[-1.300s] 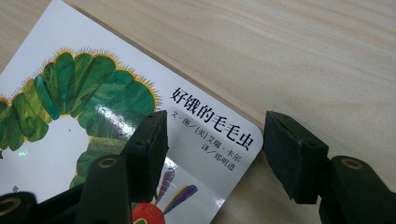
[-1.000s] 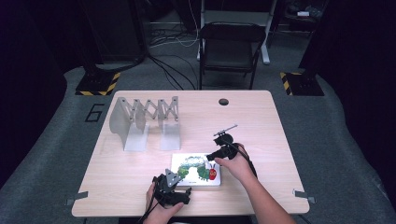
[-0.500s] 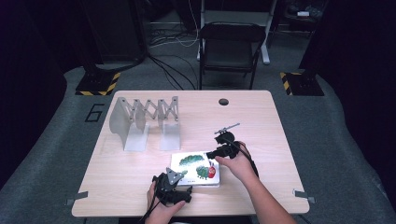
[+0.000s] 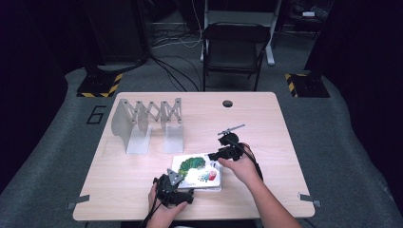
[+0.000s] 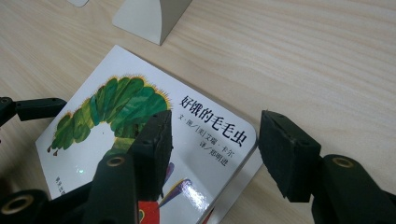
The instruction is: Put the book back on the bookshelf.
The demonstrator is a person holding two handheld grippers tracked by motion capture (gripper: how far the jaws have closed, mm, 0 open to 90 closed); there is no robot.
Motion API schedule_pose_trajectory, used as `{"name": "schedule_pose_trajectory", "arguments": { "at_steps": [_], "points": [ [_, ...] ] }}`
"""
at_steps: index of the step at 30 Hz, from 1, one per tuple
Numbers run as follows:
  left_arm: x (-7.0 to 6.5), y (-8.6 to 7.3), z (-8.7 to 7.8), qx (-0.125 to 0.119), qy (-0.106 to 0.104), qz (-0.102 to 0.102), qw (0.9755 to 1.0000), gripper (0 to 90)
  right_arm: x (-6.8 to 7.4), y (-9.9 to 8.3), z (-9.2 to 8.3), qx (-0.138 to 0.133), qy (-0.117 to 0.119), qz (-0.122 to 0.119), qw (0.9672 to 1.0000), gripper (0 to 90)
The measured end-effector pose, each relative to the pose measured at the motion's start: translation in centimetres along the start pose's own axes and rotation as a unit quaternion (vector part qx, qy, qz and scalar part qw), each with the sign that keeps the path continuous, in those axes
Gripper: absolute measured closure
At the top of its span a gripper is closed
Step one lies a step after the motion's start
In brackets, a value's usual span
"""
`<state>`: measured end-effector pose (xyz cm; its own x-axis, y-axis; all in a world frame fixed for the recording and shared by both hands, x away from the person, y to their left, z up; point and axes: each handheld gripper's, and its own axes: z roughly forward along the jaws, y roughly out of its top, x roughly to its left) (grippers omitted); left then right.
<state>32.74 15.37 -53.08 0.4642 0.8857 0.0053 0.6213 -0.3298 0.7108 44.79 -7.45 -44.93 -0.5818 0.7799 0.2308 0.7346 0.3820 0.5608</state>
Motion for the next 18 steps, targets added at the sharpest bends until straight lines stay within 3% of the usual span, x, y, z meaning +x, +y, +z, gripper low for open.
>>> {"name": "schedule_pose_trajectory", "arguments": {
  "at_steps": [8, 12, 18],
  "points": [
    [0.1, 0.1, 0.0, -0.003, 0.0, -0.007, 1.0, 0.0, 0.1, 0.0, -0.3, -0.007, 0.0, -0.004, 1.0, 47.3],
    [0.0, -0.1, 0.0, -0.005, 0.001, -0.009, 1.0, 0.4, 0.0, 0.0, 0.1, 0.003, 0.002, 0.014, 0.9999, 47.6],
    [0.0, -0.1, -0.1, -0.001, 0.001, -0.003, 1.0, 0.7, -0.4, -0.2, 0.7, 0.012, -0.001, 0.016, 0.9998, 47.7]
  ]
}}
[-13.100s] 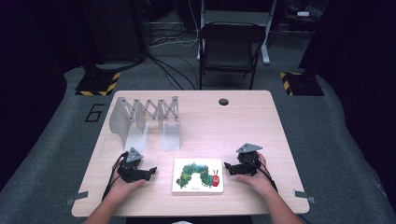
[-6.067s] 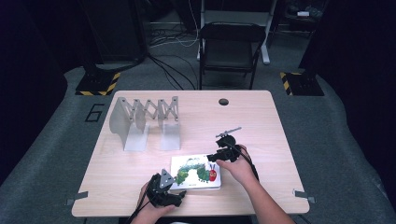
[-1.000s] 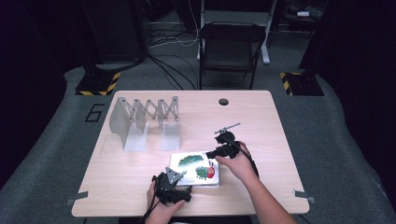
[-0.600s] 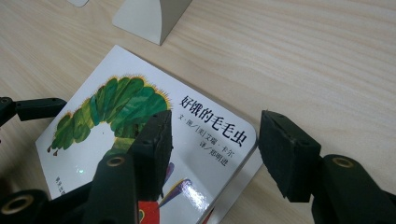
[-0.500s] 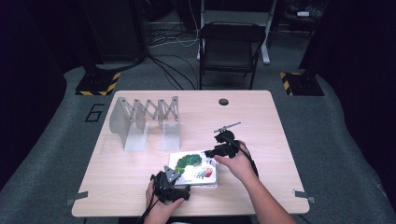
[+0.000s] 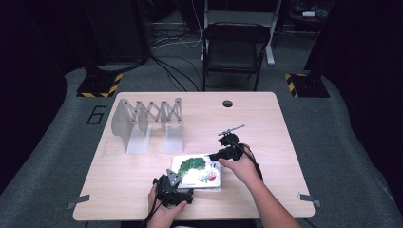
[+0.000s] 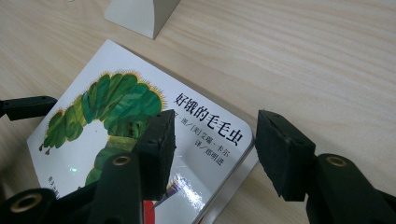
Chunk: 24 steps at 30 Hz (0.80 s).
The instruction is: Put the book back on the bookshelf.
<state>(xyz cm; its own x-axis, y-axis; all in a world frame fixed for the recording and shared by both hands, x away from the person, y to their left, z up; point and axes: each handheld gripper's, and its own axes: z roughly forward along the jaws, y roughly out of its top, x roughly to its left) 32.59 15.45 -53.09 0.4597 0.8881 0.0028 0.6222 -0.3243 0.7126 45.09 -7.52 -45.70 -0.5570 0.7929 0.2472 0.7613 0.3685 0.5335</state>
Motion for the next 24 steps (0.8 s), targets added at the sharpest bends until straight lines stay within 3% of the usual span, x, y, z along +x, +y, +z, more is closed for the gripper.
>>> {"name": "schedule_pose_trajectory", "arguments": {
  "at_steps": [6, 12, 24],
  "points": [
    [0.0, 0.0, 0.0, 0.0, -0.001, 0.001, 1.0, 0.7, -0.3, -0.2, 0.7, 0.014, 0.003, 0.019, 0.9997, 47.6],
    [0.0, 0.0, 0.0, -0.002, -0.001, 0.0, 1.0, 0.8, -0.7, -0.3, 1.1, 0.015, 0.006, 0.021, 0.9997, 47.5],
    [0.2, -0.2, -0.2, -0.01, 0.002, -0.004, 0.9999, 4.8, -1.3, -0.7, 2.6, 0.043, 0.005, 0.038, 0.9984, 42.3]
  ]
}}
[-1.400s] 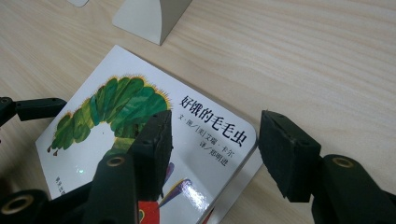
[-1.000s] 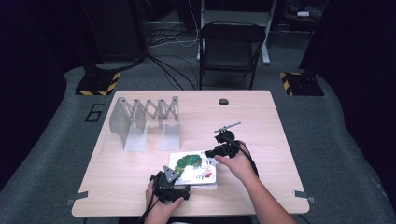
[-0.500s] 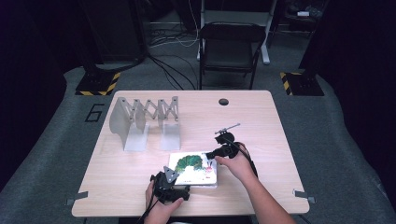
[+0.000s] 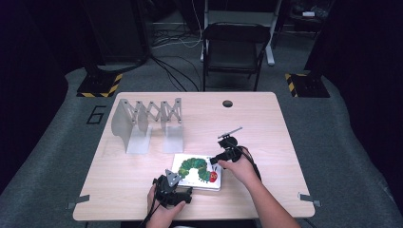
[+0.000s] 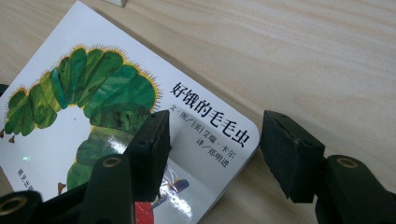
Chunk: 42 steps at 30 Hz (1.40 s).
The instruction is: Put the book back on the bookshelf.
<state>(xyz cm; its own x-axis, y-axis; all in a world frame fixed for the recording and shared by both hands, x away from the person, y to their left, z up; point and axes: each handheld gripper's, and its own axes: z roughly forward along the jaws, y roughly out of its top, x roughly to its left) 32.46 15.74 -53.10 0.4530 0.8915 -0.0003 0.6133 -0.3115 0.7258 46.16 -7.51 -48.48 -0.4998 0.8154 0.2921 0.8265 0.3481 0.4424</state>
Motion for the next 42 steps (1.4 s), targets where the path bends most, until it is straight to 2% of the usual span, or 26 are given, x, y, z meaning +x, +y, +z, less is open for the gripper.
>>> {"name": "schedule_pose_trajectory", "arguments": {
  "at_steps": [6, 7, 9, 11, 14, 19, 22, 25, 31, 33, 39, 42],
  "points": [
    [-0.02, -0.01, -0.02, 0.0, 0.0, 0.0, 1.0, 5.1, -0.3, 0.01, -0.1, -0.004, 0.01, 0.012, 0.9999, 42.4],
    [-0.02, -0.01, -0.01, 0.0, 0.0, 0.0, 1.0, 5.1, -0.47, -0.01, -0.06, -0.008, 0.012, 0.008, 0.9999, 42.5],
    [-0.03, -0.02, -0.02, 0.0, 0.0, 0.0, 1.0, 5.1, -0.51, 0.01, -0.06, -0.005, 0.015, 0.017, 0.9997, 42.9],
    [-0.02, -0.02, -0.02, 0.0, 0.0, 0.0, 1.0, 5.1, -0.61, -0.01, 0.04, -0.003, 0.016, 0.016, 0.9997, 43.0],
    [-0.01, -0.02, -0.03, 0.0, 0.001, 0.001, 1.0, 5.2, -0.28, -0.01, 0.2, 0.001, 0.006, 0.009, 0.9999, 42.3],
    [0.02, -0.02, -0.09, 0.001, 0.003, 0.003, 1.0, 6.0, -0.37, -0.06, 0.32, 0.004, 0.006, 0.011, 0.9999, 41.3],
    [-0.08, -0.06, -0.07, -0.005, 0.005, -0.006, 1.0, 7.8, -0.52, -0.14, 0.57, 0.01, 0.003, 0.012, 0.9999, 39.9],
    [-0.12, -0.06, -0.08, -0.004, 0.007, -0.007, 0.9999, 7.8, -0.56, -0.15, 0.61, 0.013, 0.003, 0.006, 0.9999, 39.9],
    [-0.08, 0.1, 0.04, 0.0, -0.003, 0.0, 1.0, 6.4, -0.64, -0.1, 0.67, 0.008, 0.004, 0.003, 1.0, 40.6],
    [-0.24, 0.18, -0.04, 0.006, 0.001, -0.001, 1.0, 6.7, -0.5, -0.07, 0.68, 0.007, -0.001, 0.004, 1.0, 40.5],
    [-0.74, -0.18, -0.27, -0.001, 0.008, -0.008, 0.9999, 6.7, -0.15, -0.12, 0.8, 0.008, -0.01, -0.012, 0.9998, 40.5],
    [-0.7, -0.11, -0.27, 0.003, 0.007, -0.007, 0.9999, 6.5, -0.21, -0.08, 0.8, 0.008, -0.007, -0.007, 0.9999, 41.5]
  ]
}}
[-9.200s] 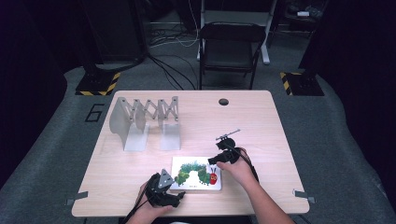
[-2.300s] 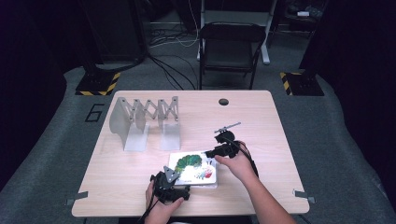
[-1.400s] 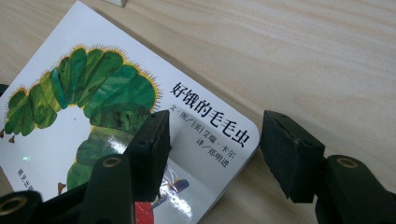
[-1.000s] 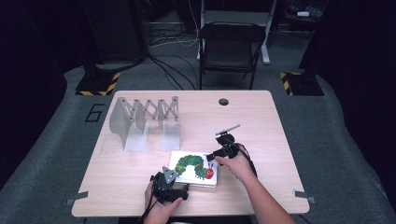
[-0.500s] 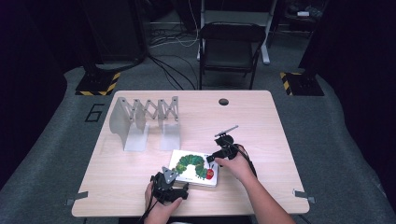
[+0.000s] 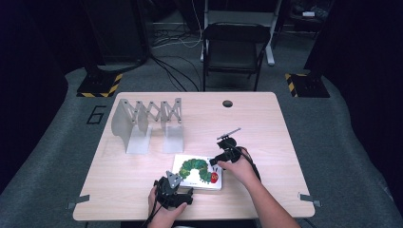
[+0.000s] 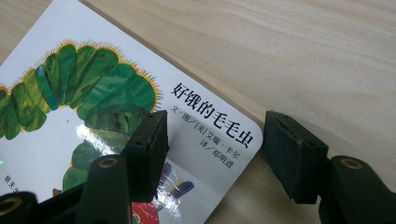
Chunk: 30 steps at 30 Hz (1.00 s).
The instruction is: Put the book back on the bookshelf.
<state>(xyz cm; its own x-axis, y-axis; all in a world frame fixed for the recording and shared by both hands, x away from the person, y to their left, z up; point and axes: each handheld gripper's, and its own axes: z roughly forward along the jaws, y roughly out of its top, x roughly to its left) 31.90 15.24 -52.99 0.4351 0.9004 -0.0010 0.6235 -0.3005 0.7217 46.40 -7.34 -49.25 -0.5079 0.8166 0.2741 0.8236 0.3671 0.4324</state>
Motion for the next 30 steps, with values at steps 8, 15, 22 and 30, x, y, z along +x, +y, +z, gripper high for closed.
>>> {"name": "schedule_pose_trajectory", "arguments": {
  "at_steps": [8, 15, 22, 30],
  "points": [
    [0.13, 0.05, 0.1, -0.007, -0.002, 0.0, 1.0, 9.0, -0.58, -0.04, 0.09, 0.005, 0.015, 0.013, 0.9998, 36.2],
    [0.18, 0.12, 0.18, -0.013, -0.004, 0.002, 0.9999, 13.7, -0.81, -0.05, 0.04, 0.001, 0.015, 0.02, 0.9997, 31.4],
    [0.13, 0.01, 0.05, -0.012, -0.004, 0.007, 0.9999, 13.4, -0.56, -0.11, -0.01, 0.001, 0.008, 0.02, 0.9998, 33.3],
    [-0.06, -0.67, -0.48, -0.019, -0.009, 0.01, 0.9997, 13.0, 0.04, -0.03, -0.34, 0.006, -0.003, 0.007, 0.9999, 36.9]
  ]
}}
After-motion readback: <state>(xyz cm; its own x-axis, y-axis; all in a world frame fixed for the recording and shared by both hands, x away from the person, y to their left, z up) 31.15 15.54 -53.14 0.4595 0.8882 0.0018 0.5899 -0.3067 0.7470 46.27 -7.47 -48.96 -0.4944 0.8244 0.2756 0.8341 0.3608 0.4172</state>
